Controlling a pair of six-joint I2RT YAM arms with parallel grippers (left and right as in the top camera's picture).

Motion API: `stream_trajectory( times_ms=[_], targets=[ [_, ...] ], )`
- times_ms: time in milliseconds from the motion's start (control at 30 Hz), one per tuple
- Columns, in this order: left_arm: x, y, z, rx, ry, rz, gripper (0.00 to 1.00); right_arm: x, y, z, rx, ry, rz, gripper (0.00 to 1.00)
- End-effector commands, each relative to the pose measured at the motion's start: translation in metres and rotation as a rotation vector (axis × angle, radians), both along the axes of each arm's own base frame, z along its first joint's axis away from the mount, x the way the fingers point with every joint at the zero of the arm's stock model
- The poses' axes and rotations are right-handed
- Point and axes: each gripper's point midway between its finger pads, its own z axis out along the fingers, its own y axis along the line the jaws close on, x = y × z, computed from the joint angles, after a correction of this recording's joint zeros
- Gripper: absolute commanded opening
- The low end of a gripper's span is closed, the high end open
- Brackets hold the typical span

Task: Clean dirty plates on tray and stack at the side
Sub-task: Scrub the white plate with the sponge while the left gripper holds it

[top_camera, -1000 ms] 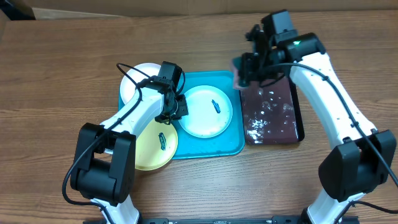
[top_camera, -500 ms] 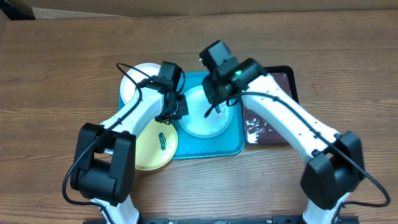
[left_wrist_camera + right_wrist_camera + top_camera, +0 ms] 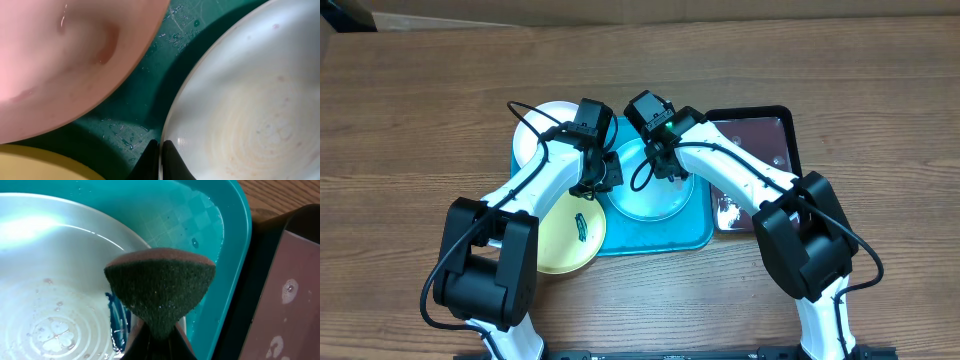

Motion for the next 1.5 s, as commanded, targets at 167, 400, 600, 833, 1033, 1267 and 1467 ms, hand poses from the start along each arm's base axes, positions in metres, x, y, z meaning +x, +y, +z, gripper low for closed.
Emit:
stream_trajectory(
  times_ms=[167,400,600,833,1033,1267,1467],
  targets=[
    [-0.001,-0.002,-0.005,-0.004,0.012,-0.005,0.06,-0.005,0.005,-0.023,0.031,0.028,-0.025,0.04],
    [-0.001,-0.002,-0.005,-0.004,0.012,-0.005,0.05,-0.011,-0.003,-0.039,0.027,0.039,-0.05,0.04],
    [-0.001,-0.002,-0.005,-0.004,0.012,-0.005,0.05,-0.022,0.001,-0.055,0.076,0.075,-0.064,0.04],
    [-0.001,-0.002,-0.005,-0.004,0.012,-0.005,0.05,-0.049,0.041,-0.061,0.301,0.241,-0.009,0.04],
    [-0.001,-0.002,-0.004,-0.005,0.011,-0.005,0.05,-0.068,0.068,-0.054,0.46,0.361,0.041,0.04],
    [-0.001,-0.002,-0.005,-0.004,0.012,-0.005,0.05,-0.053,0.093,0.013,0.807,0.465,0.147,0.04],
    [-0.001,-0.002,-0.005,-0.004,0.012,-0.005,0.06,-0.022,0.065,0.086,0.981,0.421,0.163,0.04]
  ],
)
